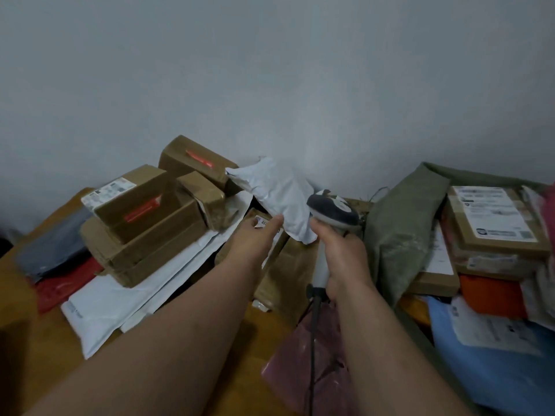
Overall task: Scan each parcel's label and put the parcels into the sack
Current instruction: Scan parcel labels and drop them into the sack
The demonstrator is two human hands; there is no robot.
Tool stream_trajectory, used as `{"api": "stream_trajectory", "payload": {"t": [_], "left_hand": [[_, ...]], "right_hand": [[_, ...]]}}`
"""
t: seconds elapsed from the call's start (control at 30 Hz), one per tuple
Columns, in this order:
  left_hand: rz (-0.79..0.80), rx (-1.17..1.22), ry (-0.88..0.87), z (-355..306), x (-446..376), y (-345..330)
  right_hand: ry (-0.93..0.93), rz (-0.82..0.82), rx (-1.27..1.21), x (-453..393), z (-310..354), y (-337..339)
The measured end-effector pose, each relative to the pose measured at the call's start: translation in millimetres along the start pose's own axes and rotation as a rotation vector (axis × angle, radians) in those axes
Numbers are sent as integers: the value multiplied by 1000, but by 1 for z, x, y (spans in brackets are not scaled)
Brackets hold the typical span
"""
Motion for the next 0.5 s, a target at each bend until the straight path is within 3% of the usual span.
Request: {"api": "stream_trajectory", "payload": {"t": [0.33,0.5], "left_hand": [[-47,296,194,22,-62,-55],[-186,319,68,13,-55,-37]], "right_hand": [[-36,-6,-35,-20,-27,8],[-3,-43,-58,-9,-22,16]]}}
Point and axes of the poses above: each hand's wrist, its own x-axis away from the middle knuckle, its own y-axis out of the back of the hand, z = x × y, the point moved 10 cm from there along -x, towards the middle knuckle, and after that the axes turned 2 degrees about -y, right-handed, at the moved point
